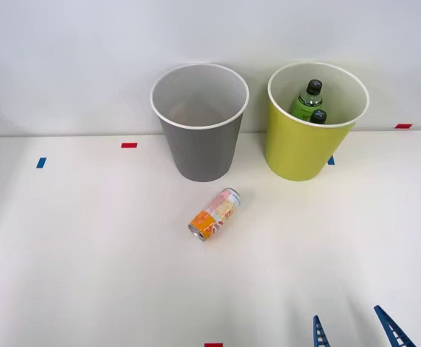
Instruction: Put cans in the gray bin, plastic bottles in the light green bin
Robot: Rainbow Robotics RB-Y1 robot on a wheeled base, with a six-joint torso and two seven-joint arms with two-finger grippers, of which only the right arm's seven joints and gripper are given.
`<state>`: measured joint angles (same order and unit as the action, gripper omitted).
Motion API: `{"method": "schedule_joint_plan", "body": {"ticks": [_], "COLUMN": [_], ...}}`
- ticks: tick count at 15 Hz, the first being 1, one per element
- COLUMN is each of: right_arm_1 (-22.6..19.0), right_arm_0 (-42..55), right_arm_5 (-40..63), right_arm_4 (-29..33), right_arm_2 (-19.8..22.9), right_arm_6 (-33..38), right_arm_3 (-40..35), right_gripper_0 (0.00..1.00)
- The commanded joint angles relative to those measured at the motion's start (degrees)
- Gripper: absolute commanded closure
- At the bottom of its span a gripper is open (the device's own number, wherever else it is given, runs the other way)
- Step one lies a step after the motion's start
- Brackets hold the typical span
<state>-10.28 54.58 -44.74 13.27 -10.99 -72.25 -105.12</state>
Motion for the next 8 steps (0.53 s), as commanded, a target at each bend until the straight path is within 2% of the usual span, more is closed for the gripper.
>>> {"method": "schedule_joint_plan", "body": {"ticks": [1,8], "right_arm_1": [0.0,0.0], "right_arm_0": [0.0,0.0], "right_arm_5": [0.0,0.0], "right_arm_4": [0.0,0.0], "right_arm_2": [0.0,0.0], "right_arm_6": [0.0,0.0], "right_arm_3": [0.0,0.0], "right_gripper_0": [0.0,0.0]}}
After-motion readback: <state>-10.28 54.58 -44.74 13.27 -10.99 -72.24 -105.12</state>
